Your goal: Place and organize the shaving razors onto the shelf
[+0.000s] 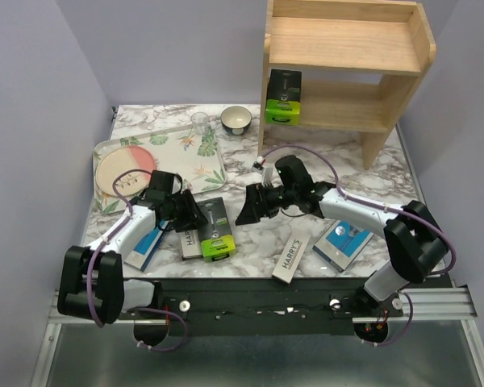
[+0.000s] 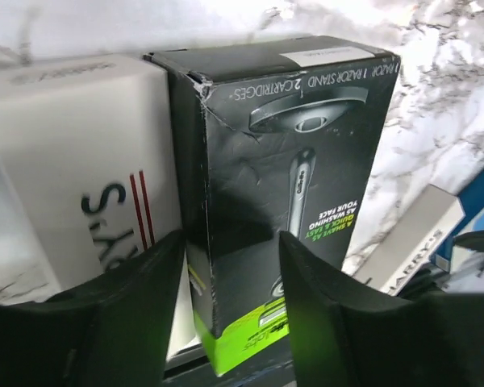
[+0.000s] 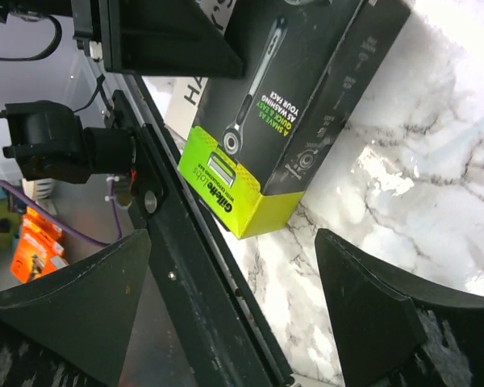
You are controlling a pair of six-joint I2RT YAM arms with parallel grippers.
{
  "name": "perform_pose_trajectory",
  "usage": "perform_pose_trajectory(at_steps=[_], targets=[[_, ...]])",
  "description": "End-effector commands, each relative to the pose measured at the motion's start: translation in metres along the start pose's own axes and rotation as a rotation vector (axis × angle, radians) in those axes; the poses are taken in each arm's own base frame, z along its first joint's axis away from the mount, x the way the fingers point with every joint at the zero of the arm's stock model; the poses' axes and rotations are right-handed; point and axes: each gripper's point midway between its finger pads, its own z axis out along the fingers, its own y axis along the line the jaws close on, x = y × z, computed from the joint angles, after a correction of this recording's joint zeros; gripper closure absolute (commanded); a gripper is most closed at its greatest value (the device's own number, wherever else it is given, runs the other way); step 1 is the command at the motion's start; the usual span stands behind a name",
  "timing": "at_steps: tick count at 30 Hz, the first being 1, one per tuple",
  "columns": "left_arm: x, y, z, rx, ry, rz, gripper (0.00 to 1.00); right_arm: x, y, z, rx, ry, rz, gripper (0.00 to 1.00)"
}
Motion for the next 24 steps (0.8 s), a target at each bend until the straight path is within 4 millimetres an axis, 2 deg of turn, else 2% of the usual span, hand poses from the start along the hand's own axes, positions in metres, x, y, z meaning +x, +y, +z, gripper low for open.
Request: perform_pose_trajectory(at_steps=[1, 2, 3, 5, 7, 12, 17, 19, 21, 24], targets=[[0.002, -0.026, 0.02, 0.1, 0.075, -0.045, 0.49, 0.016, -0.002, -0.007, 0.017, -0.008, 0.117, 0.1], [0.002, -0.027, 0.026, 0.097, 0.097, -0.058, 0.53, 0.017, -0.006, -0.01, 0.043, -0.013, 0.127, 0.11], [-0.006, -0.036, 0.027, 0.12, 0.088, -0.052, 0.58, 0.016, -0.009, -0.014, 0.077, -0.024, 0.129, 0.12], [-0.007, -0.042, 0.038, 0.12, 0.124, -0.082, 0.6, 0.025, -0.024, -0.024, 0.171, -0.014, 0.191, 0.13], [-0.019, -0.056, 0.041, 0.153, 0.115, -0.092, 0.63, 0.03, -0.032, -0.029, 0.198, -0.023, 0.25, 0.14], [-0.039, -0.081, 0.05, 0.189, 0.109, -0.166, 0.67, 0.038, -0.022, -0.03, 0.117, -0.007, 0.317, 0.17], [-0.029, -0.102, 0.062, 0.21, 0.167, -0.229, 0.67, 0.058, -0.031, -0.026, 0.133, 0.01, 0.423, 0.22], [-0.023, -0.113, 0.064, 0.227, 0.175, -0.218, 0.67, 0.06, -0.032, -0.024, 0.121, -0.005, 0.447, 0.3], [-0.02, -0.118, 0.066, 0.23, 0.186, -0.23, 0.67, 0.064, -0.034, -0.023, 0.128, -0.002, 0.48, 0.35], [-0.017, -0.117, 0.068, 0.221, 0.198, -0.238, 0.67, 0.07, -0.037, -0.023, 0.144, 0.01, 0.512, 0.36]])
